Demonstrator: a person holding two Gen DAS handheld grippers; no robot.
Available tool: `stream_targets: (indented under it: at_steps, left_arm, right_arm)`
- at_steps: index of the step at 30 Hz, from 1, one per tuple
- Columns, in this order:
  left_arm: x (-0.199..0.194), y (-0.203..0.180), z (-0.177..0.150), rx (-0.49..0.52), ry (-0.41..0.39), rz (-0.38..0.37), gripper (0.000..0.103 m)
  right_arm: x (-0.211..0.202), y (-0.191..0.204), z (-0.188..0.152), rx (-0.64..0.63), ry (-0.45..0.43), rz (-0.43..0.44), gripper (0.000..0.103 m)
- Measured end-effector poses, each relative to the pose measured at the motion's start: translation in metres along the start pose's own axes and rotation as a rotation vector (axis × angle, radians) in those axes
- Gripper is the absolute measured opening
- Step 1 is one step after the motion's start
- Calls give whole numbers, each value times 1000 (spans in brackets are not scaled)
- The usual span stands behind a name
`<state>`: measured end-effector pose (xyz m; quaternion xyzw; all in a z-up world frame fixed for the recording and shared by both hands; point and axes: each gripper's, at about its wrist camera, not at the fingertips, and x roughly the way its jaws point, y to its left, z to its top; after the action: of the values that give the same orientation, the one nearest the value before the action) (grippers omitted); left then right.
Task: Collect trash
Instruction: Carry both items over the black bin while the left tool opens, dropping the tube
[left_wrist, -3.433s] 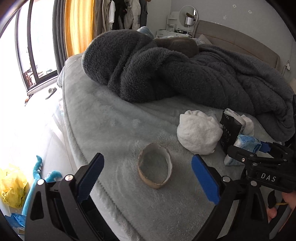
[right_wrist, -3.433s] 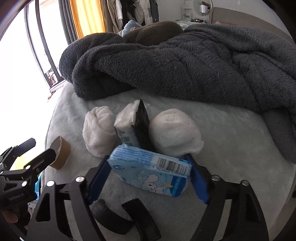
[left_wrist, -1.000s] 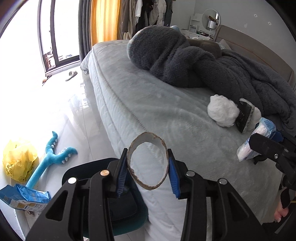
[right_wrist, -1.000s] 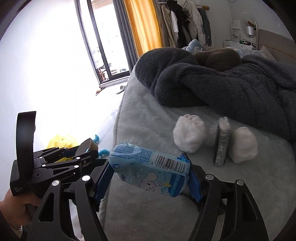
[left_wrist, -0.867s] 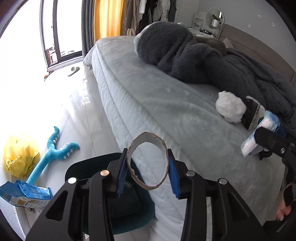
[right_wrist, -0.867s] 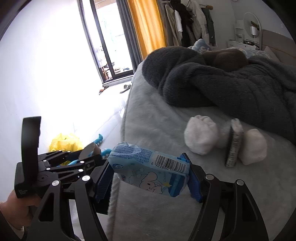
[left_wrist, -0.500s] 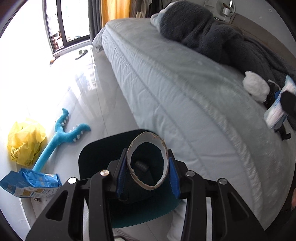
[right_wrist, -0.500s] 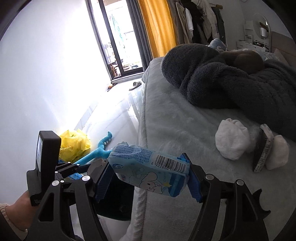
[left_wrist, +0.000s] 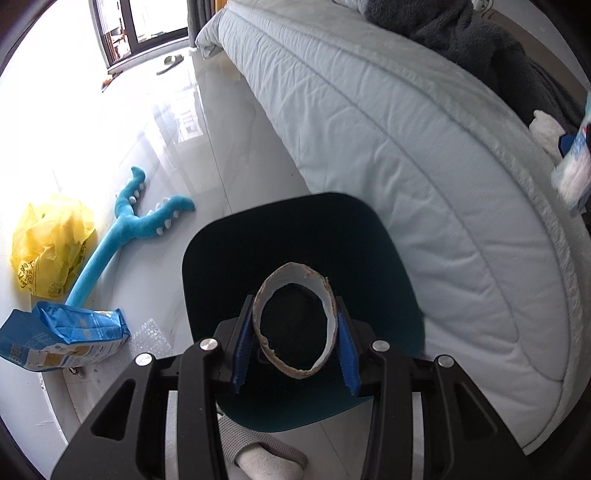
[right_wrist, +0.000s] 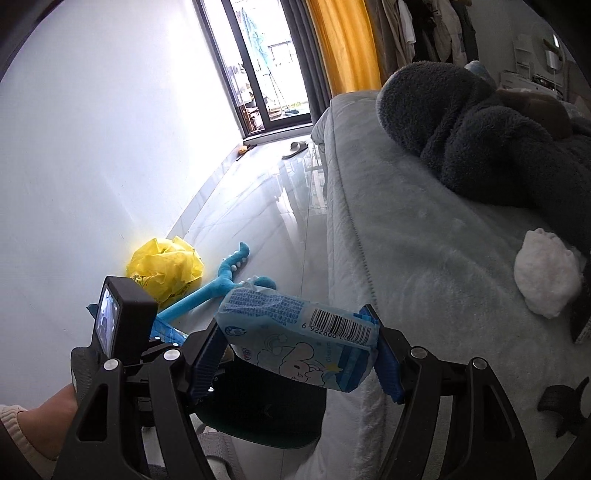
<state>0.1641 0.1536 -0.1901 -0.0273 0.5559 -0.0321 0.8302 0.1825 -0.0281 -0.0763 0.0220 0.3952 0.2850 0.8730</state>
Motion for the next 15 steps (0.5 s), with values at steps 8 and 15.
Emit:
stream_targets:
  at_steps: [8,15]
  left_arm:
    - [21,21,-16,-17,73,-37,45]
    - [15,36,-19,-29,36,-41,68]
  right_arm:
    - [37,16,-4,12,82,8,72]
    - [70,15,-13,70,162,33,72]
